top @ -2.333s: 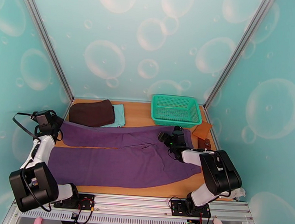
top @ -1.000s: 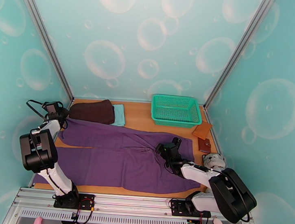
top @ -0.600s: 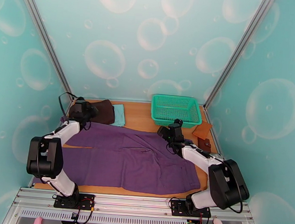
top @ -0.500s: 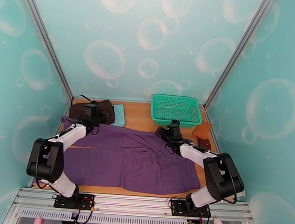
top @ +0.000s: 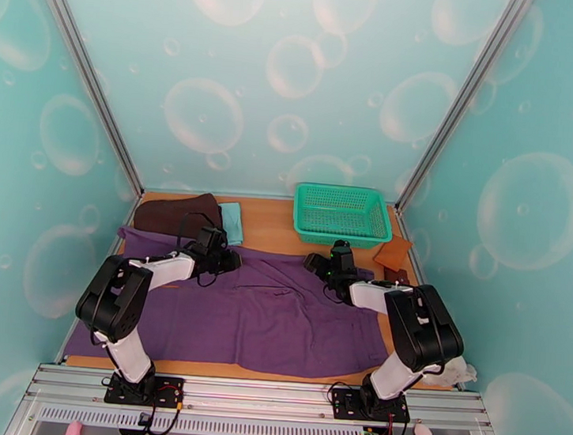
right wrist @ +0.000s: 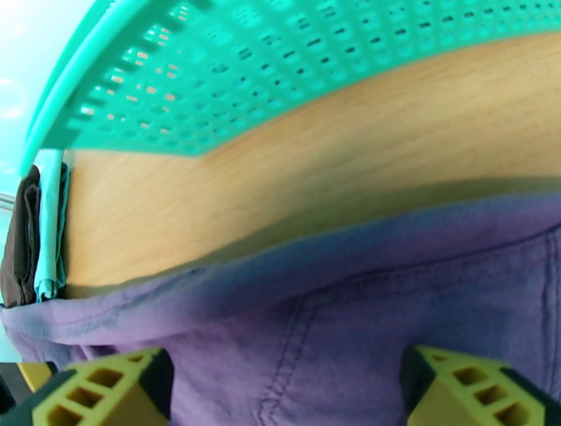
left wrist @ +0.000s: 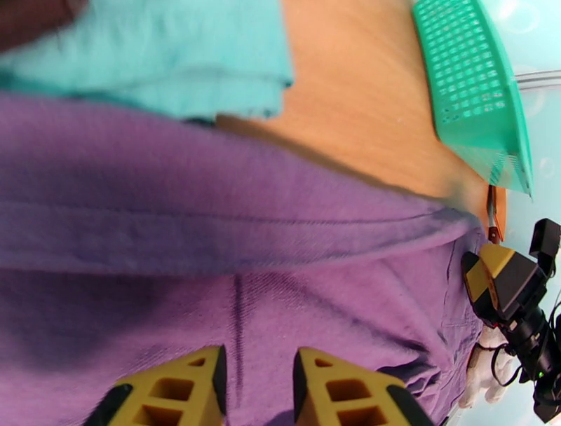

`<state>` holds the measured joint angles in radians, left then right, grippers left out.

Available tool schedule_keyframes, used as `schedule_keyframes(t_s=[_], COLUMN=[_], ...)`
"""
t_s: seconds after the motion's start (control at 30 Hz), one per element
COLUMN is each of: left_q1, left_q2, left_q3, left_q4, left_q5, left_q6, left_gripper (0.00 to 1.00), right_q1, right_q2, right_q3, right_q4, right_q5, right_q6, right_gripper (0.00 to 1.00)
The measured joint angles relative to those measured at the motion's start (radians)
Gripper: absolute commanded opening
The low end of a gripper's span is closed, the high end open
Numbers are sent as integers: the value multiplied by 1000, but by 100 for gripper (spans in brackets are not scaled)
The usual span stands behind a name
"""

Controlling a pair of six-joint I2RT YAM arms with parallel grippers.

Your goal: Fold and stack the trousers

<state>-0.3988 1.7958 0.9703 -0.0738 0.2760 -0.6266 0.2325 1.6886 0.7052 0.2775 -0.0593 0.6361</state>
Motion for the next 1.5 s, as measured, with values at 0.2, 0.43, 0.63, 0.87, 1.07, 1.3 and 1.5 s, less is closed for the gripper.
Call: schedule_keyframes(t_s=[0.2, 0.43, 0.63, 0.87, 1.07, 1.3, 1.5], left_q1=[-47, -61, -72, -86, -87, -84, -77], left_q2=[38, 130, 140, 178, 209, 286, 278], left_q3=[2, 58, 61, 128, 163, 319, 340], left_q4=[90, 170, 245, 309, 356, 351, 346], left_q5=[-50, -124, -196, -256, -305, -355, -360], left_q6=[-76, -161, -198, -212, -204, -138, -41], left_gripper=[34, 35, 36, 36, 36, 36, 36], right_q1=[-9, -10, -10, -10, -14, -15, -17], right_q2=[35, 41, 37, -2, -27, -46, -71], right_q3=[2, 2, -1, -42, -73, -97, -114], right_q4=[82, 97, 94, 92, 93, 101, 84], right_q5=[-18, -34, -41, -49, -53, -58, -66], right_q6=[-33, -50, -58, -70, -74, -77, -89], right_gripper=[90, 90, 90, 91, 91, 91, 91])
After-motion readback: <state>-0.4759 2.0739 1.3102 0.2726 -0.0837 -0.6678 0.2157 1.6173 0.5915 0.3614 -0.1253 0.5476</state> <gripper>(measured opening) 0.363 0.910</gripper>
